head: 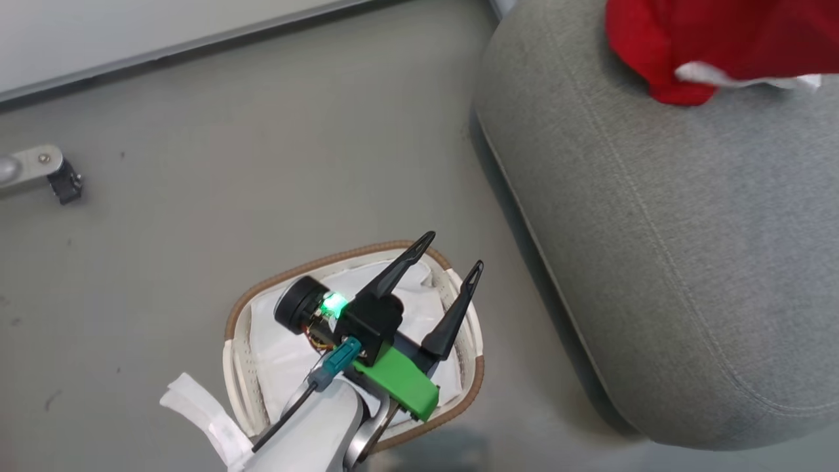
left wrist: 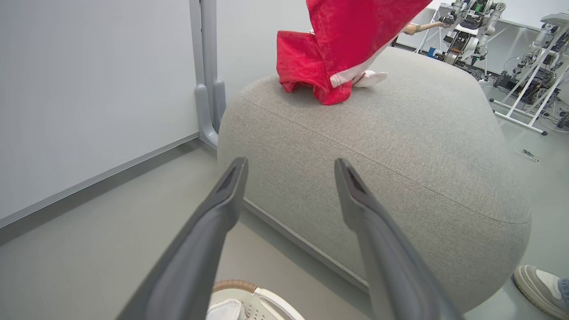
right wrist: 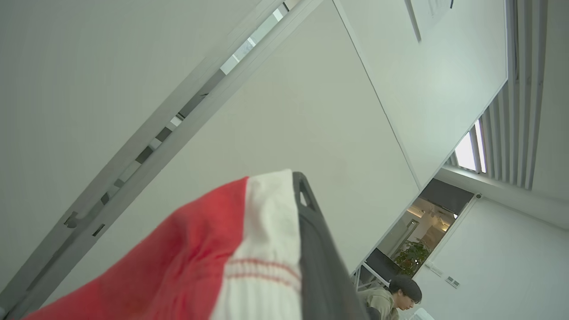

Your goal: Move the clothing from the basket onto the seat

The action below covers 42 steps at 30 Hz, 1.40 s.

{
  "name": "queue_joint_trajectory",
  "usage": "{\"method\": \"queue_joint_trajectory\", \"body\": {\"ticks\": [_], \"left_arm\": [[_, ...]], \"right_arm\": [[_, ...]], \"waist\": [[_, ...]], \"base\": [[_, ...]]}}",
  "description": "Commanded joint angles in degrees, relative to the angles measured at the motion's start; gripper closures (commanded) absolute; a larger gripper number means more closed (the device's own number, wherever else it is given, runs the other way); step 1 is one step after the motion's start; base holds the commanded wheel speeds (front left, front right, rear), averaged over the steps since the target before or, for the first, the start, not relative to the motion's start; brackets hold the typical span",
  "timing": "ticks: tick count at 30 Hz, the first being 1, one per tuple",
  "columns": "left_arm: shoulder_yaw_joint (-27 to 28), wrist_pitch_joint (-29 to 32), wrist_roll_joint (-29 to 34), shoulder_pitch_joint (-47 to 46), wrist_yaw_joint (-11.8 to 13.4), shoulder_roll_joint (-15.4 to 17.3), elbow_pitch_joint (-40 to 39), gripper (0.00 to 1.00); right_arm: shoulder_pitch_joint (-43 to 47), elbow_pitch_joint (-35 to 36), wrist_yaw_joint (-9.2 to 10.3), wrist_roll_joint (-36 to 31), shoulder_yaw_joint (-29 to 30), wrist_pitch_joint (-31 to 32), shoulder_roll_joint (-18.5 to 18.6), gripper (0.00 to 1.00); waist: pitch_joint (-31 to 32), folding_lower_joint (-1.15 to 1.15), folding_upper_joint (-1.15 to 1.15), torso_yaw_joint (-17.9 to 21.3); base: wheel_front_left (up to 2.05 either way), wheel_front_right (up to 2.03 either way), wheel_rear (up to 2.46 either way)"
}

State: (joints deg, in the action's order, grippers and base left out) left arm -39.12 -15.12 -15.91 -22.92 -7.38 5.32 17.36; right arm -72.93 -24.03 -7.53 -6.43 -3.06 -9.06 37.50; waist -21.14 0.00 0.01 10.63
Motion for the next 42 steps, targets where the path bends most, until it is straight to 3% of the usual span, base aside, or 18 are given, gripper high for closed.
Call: {"method": "queue_joint_trajectory", "body": {"ticks": [1,6,9,16,20,27,28,29,30,31,32,33,42], "left_arm": [[-0.34,-0.04,0.53,-1.42,-0.12,0.11,-0.55,0.00],[-1.32,-0.04,0.55,-3.22,-0.12,0.39,-1.66,0.00],[-1.90,-0.03,0.67,-4.15,-0.13,0.73,-1.75,0.00],[-1.67,-0.04,1.02,-5.50,-0.14,2.16,-1.94,0.00],[-1.20,-0.04,1.08,-5.65,-0.14,2.37,-2.39,0.00],[-1.60,-0.04,1.19,-6.52,-0.14,2.69,-2.22,0.00],[-1.49,-0.03,1.16,-6.50,-0.14,2.81,-2.13,0.00],[-1.40,-0.04,1.12,-6.48,-0.14,2.90,-2.04,0.00],[-1.37,-0.03,1.09,-6.50,-0.14,3.00,-1.94,0.00],[-1.45,-0.04,1.02,-6.49,-0.14,3.02,-1.82,0.00],[-1.43,-0.04,0.93,-6.40,-0.14,3.12,-1.69,0.00],[-1.45,-0.04,0.82,-6.22,-0.14,3.22,-1.52,0.00],[-0.19,-0.04,0.10,-4.58,-0.14,3.75,-0.66,0.00]], "right_arm": [[-0.56,-0.97,0.08,0.73,1.46,0.52,1.15,1.00],[1.80,-4.69,0.08,1.15,5.94,0.56,3.38,1.00],[5.37,-7.62,0.08,0.43,8.02,-1.55,2.34,1.00],[11.14,-14.45,0.08,-1.67,13.02,-4.55,-3.34,1.00],[13.39,-18.71,0.08,-4.53,13.97,-5.68,-7.86,1.00],[15.44,-20.55,0.08,-6.95,15.43,-6.14,-12.23,1.00],[15.86,-19.85,0.08,-7.19,15.50,-6.16,-12.91,0.94],[16.53,-19.23,0.08,-7.29,15.57,-6.17,-13.49,0.75],[17.06,-18.78,0.08,-7.37,15.66,-6.16,-13.95,0.69],[17.76,-18.21,0.08,-7.47,15.75,-6.17,-14.40,0.28],[18.14,-17.82,0.08,-7.57,15.71,-6.18,-14.86,0.08],[18.73,-17.27,0.08,-7.70,15.63,-6.18,-15.34,0.00],[25.32,-12.65,0.08,-6.72,12.48,-6.20,-19.04,0.00]], "waist": [[-3.64,0.00,-0.01,-3.36],[-7.01,0.00,-0.01,-6.10],[-9.15,0.00,-0.01,-7.40],[-12.87,0.00,-0.01,-8.98],[-14.52,0.00,-0.01,-8.56],[-14.96,0.00,-0.01,-6.82],[-14.87,0.00,-0.01,-6.46],[-14.72,0.00,-0.01,-6.07],[-14.55,0.00,-0.01,-5.79],[-14.29,0.00,-0.01,-5.44],[-14.03,0.00,-0.01,-5.12],[-13.65,0.00,-0.01,-4.76],[-8.72,0.00,-0.01,-1.81]], "base": [[0.00,0.00,0.00],[0.00,0.00,0.00],[0.00,0.00,0.00],[0.00,0.00,0.00],[0.00,0.00,0.00],[0.00,0.00,0.00],[0.00,0.00,0.00],[0.00,0.00,0.00],[0.00,0.00,0.00],[0.00,0.00,0.00],[0.00,0.00,0.00],[0.00,0.00,0.00],[0.00,0.00,0.00]]}}
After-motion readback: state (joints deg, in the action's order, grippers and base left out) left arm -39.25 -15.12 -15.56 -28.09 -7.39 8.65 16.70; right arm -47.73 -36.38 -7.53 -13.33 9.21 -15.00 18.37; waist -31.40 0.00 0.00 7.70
